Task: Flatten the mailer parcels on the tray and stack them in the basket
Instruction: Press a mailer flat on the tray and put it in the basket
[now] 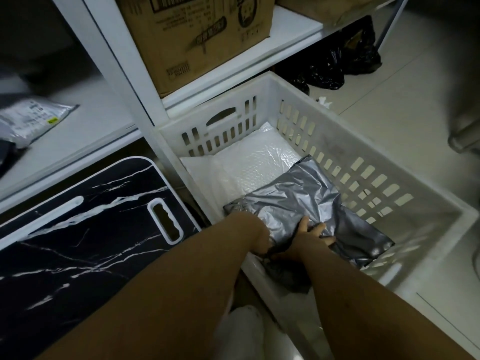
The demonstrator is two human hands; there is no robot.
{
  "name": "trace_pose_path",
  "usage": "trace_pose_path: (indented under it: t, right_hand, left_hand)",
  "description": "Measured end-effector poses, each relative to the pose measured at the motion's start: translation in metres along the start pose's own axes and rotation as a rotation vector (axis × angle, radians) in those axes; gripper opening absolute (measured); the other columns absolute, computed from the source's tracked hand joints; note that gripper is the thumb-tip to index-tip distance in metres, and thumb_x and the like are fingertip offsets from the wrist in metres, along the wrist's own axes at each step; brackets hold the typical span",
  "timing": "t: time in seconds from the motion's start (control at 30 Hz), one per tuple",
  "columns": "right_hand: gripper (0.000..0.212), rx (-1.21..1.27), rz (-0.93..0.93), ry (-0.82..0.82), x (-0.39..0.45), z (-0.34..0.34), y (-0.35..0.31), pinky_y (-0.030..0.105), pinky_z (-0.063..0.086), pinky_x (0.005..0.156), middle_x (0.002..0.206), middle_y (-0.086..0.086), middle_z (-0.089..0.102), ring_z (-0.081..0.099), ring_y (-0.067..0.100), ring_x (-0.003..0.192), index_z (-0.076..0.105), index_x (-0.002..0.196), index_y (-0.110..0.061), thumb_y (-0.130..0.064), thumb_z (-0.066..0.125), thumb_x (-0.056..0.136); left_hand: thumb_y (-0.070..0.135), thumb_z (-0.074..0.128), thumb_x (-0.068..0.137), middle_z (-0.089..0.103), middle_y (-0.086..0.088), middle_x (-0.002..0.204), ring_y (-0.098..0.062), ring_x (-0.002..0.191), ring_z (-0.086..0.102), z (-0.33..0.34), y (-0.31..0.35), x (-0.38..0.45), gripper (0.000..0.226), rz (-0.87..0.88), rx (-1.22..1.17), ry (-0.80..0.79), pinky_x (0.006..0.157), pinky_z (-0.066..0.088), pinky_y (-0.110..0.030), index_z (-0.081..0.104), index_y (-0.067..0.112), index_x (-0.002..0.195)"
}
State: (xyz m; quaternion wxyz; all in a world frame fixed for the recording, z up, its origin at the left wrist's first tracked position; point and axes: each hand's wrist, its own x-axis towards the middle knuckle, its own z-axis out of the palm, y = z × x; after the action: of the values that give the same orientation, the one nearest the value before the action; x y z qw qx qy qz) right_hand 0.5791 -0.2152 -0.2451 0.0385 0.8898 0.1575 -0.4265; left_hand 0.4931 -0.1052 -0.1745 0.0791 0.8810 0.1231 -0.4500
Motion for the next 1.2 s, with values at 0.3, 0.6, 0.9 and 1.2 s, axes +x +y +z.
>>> trace_pose_path:
  t: [0.3, 0.6, 0.9, 1.2]
  right_hand:
    - [0.104, -0.276, -0.260, 0.180, -0.017, -0.038, -0.033, 0.064, 0.023, 0.110, 0.156, 0.006, 0.027, 0.020, 0.037, 0.144, 0.029, 0.146, -0.039, -0.070, 0.069, 0.055]
    - [0.048, -0.417, -0.583, 0.433, -0.139, -0.105, -0.096, 0.035, 0.041, 0.097, 0.130, 0.013, 0.059, 0.054, 0.029, 0.118, 0.059, 0.127, -0.008, -0.044, 0.038, 0.101]
    - [0.027, -0.587, -0.859, 0.567, -0.259, -0.082, -0.205, 0.034, 0.045, 0.088, 0.125, 0.015, 0.059, 0.057, 0.032, 0.113, 0.056, 0.118, -0.009, -0.020, 0.053, 0.092]
    - [0.032, -0.681, -1.178, 0.561, -0.337, 0.040, -0.319, 0.034, 0.043, 0.091, 0.127, 0.013, 0.055, 0.054, 0.032, 0.115, 0.058, 0.121, -0.012, -0.030, 0.050, 0.096]
  left_hand:
    - [0.025, 0.049, 0.097, 0.056, -0.011, 0.128, -0.028, 0.115, 0.055, -0.032, 0.007, -0.072, 0.036, -0.057, -0.198, 0.391, 0.095, 0.043, -0.037, 0.050, 0.012, 0.130]
    - [0.013, 0.041, 0.097, 0.058, -0.011, 0.103, -0.027, 0.099, 0.053, -0.026, -0.035, -0.190, 0.021, -0.137, -0.314, 0.726, 0.076, 0.038, -0.032, 0.059, 0.006, 0.107]
    - [0.041, 0.036, 0.100, 0.063, -0.011, 0.113, -0.027, 0.105, 0.055, 0.042, -0.115, -0.287, 0.042, -0.384, -0.482, 0.798, 0.086, 0.041, -0.035, 0.066, 0.012, 0.106]
    - [0.041, 0.024, 0.103, 0.058, -0.016, 0.123, -0.030, 0.114, 0.051, 0.167, -0.208, -0.372, 0.052, -0.740, -0.674, 0.792, 0.093, 0.038, -0.035, 0.060, 0.005, 0.116]
